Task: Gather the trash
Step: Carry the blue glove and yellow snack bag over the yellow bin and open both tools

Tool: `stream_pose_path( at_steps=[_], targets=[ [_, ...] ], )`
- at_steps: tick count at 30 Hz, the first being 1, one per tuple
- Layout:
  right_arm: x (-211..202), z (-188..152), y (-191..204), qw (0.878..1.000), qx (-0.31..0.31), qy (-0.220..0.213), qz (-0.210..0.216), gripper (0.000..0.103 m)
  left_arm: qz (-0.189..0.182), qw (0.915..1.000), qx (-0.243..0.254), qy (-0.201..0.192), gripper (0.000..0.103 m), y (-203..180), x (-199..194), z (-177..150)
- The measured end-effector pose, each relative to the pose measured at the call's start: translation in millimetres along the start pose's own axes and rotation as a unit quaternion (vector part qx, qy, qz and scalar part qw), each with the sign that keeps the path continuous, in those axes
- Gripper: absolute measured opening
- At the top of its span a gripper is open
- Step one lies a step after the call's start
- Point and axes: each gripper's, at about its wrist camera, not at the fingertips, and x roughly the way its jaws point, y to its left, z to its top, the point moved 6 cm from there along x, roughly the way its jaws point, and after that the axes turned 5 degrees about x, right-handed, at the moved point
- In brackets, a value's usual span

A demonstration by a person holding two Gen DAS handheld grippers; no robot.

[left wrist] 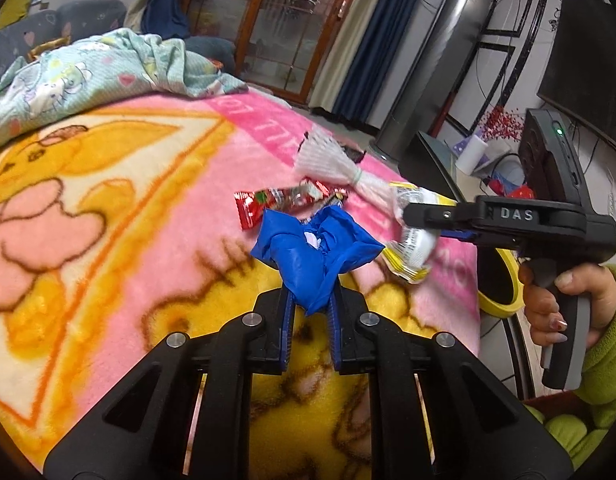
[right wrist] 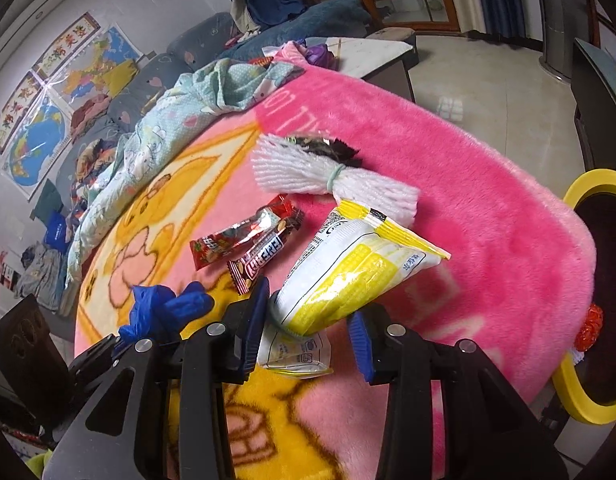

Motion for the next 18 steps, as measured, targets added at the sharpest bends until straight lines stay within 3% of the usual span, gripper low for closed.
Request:
stream_pose_path(
  at_steps=[7, 18],
  targets=[
    [-26, 8, -3, 1.000, -0.002, -0.026, 0.004, 0.036, 0.000, 0.9998, -0.011, -0.017, 0.009, -9, -6, 14],
    [-69, 26, -28, 0.997, 0.015, -0.079, -0.003, 0.031, -0.012, 0.9994, 0.014, -0.028, 0.009, -47, -2, 36]
  ],
)
